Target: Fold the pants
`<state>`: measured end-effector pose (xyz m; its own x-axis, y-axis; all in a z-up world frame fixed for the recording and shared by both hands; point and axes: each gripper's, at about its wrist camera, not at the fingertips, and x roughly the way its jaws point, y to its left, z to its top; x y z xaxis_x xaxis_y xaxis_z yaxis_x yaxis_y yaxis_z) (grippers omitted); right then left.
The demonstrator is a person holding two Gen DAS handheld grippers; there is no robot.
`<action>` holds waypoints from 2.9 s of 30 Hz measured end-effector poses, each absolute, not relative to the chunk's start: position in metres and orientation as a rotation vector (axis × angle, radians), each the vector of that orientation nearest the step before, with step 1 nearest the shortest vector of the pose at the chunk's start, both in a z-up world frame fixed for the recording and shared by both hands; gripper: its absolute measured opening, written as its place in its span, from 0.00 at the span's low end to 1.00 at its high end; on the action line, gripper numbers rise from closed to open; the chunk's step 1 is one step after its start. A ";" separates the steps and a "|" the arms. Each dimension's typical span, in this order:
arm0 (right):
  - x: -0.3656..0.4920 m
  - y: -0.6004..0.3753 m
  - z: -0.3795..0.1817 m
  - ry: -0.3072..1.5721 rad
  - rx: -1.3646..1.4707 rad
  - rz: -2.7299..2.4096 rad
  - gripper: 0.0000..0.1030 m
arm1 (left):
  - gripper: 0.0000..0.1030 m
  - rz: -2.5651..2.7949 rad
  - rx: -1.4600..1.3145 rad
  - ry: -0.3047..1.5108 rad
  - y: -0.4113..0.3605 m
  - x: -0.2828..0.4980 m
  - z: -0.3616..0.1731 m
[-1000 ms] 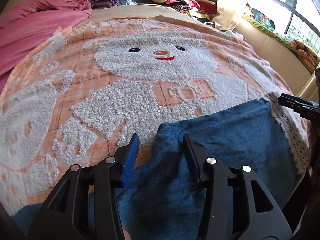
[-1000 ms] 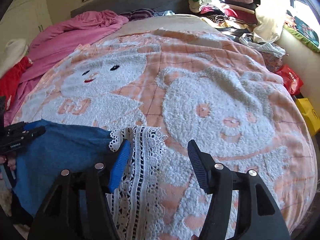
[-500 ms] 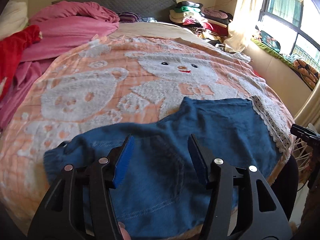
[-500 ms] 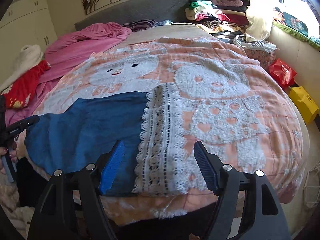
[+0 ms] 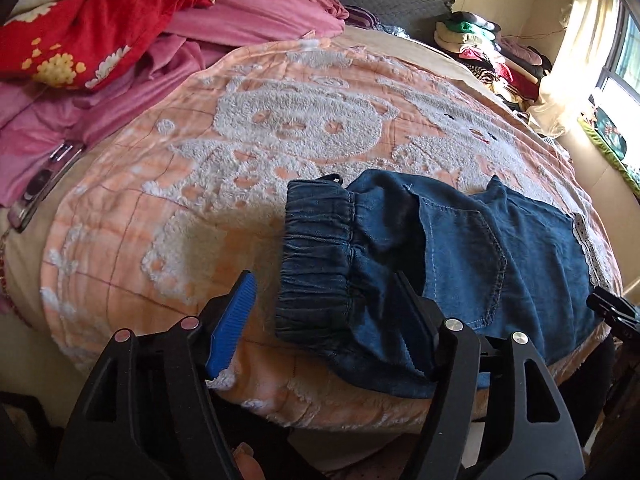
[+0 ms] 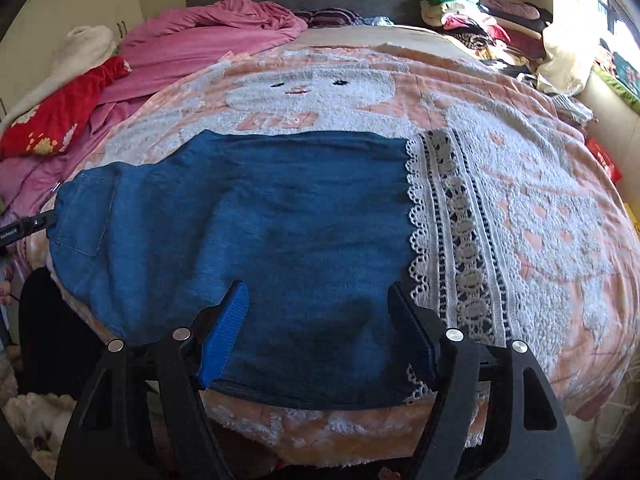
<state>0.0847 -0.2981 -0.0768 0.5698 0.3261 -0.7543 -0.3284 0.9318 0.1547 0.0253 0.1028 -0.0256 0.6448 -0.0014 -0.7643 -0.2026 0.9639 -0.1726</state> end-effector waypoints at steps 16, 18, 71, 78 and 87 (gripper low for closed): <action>0.080 -0.306 -0.091 0.932 0.015 0.346 0.69 | 0.41 0.166 -0.193 0.879 0.110 0.029 -0.041; 0.080 -0.307 -0.091 0.933 0.018 0.347 0.69 | 0.47 0.176 -0.204 0.876 0.113 0.029 -0.039; 0.043 -0.379 -0.045 0.820 0.189 0.230 0.69 | 0.64 -0.188 0.008 0.826 -0.048 0.075 -0.006; 0.036 -0.390 -0.036 0.784 0.211 0.201 0.73 | 0.66 -0.252 0.033 0.764 -0.069 0.085 0.030; 0.040 -0.393 -0.046 0.793 0.248 0.204 0.73 | 0.73 -0.407 0.104 0.786 -0.128 0.119 0.043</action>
<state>0.0404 -0.3930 -0.0456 0.6847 0.2729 -0.6758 -0.0877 0.9514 0.2953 0.1188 -0.1280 0.0430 0.6335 -0.3166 -0.7060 0.3931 0.9176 -0.0588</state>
